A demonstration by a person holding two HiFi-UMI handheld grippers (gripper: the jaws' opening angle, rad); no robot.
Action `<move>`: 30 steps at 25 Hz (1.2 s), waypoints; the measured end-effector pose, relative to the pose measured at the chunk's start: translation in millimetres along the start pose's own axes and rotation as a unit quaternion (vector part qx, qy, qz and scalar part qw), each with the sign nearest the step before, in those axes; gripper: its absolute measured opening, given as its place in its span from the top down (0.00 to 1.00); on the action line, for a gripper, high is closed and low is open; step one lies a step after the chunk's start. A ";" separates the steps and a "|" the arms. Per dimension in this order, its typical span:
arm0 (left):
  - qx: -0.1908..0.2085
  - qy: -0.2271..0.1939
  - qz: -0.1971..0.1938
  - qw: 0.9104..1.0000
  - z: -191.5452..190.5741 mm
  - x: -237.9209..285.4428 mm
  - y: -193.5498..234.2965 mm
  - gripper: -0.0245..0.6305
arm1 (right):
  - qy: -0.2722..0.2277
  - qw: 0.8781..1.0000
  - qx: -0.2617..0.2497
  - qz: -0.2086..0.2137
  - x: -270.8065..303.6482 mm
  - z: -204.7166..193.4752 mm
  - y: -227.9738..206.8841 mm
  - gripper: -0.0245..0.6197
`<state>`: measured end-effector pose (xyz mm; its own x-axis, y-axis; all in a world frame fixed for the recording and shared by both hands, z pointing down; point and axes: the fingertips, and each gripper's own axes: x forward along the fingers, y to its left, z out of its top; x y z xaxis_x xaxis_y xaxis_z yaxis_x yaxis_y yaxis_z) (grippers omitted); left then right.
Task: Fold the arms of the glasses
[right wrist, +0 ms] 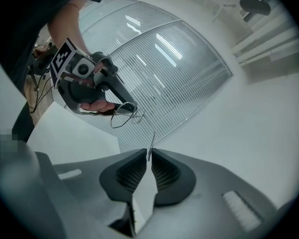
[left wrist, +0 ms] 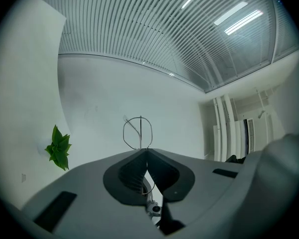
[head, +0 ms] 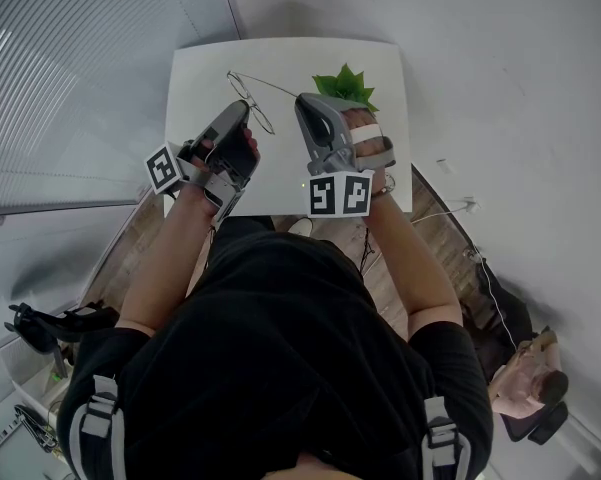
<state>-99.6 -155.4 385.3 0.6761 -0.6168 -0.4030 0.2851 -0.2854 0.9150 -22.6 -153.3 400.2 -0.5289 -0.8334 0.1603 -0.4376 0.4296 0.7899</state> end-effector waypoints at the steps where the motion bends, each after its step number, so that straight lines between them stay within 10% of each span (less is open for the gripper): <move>1: 0.000 -0.001 0.001 1.000 0.3 -0.2 0.4 0.95 | 0.000 1.000 0.000 0.001 -0.2 0.2 1.0 0.90; 30: 0.004 -0.010 0.000 1.000 10.7 0.6 -2.9 0.95 | -0.054 0.996 0.000 0.068 -5.2 33.3 44.7 0.89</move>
<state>-107.3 -162.8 382.3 0.6620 -0.6314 -0.4039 0.2803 -0.2912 0.9147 -63.6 -118.2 414.9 -0.6578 -0.7260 0.2008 -0.3577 0.5357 0.7649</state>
